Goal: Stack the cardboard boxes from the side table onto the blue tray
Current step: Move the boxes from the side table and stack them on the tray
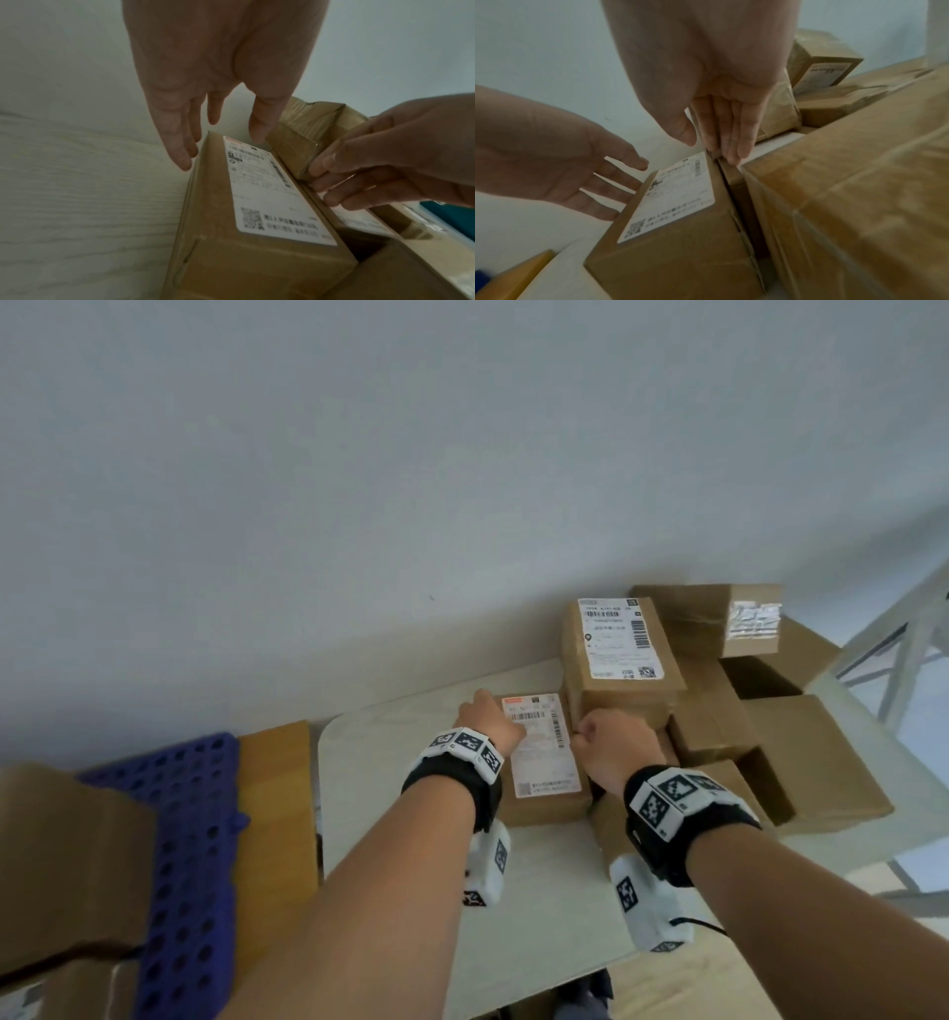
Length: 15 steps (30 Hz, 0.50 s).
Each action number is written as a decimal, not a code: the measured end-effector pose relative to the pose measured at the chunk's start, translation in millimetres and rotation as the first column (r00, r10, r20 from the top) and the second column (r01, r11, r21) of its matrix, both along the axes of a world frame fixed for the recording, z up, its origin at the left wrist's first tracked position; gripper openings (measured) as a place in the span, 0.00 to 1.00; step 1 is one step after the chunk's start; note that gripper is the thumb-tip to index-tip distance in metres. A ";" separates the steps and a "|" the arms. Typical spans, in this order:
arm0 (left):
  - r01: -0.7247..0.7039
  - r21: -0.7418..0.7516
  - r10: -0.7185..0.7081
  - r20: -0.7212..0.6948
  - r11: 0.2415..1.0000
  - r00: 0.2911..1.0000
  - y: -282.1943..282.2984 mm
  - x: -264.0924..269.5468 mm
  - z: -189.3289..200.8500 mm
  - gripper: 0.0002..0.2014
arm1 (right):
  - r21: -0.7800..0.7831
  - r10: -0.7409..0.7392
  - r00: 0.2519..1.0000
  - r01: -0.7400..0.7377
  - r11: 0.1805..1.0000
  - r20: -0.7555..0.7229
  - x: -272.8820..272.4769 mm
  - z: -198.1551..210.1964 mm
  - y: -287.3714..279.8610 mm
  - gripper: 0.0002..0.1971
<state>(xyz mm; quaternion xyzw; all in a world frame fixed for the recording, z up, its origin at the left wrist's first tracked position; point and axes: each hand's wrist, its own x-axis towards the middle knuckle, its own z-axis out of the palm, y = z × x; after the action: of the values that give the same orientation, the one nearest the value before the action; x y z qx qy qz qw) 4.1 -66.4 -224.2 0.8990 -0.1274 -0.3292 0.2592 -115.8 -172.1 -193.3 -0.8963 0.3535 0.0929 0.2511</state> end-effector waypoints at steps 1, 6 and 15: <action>-0.003 0.022 0.004 -0.041 1.000 0.999 -0.7 -0.1 -1.3 0.29 | -0.004 0.006 1.000 -0.006 1.000 0.004 2.8 -1.5 -1.0 0.09; -0.003 0.080 0.015 -0.156 0.997 0.988 -8.6 -0.9 -12.1 0.24 | -0.040 0.039 0.999 -0.039 0.998 -0.008 14.2 -8.7 -4.0 0.12; 0.064 0.144 -0.036 -0.189 0.987 0.981 -2.0 3.2 -18.9 0.19 | 0.000 0.034 0.999 -0.034 0.999 -0.037 20.3 -21.8 -8.0 0.13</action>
<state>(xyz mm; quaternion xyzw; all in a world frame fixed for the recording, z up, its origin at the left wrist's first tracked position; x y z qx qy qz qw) 7.3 -68.3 -243.1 0.8777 -0.1000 -0.4268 0.1935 -95.5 -180.2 -215.1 -0.9004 0.3427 0.1135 0.2429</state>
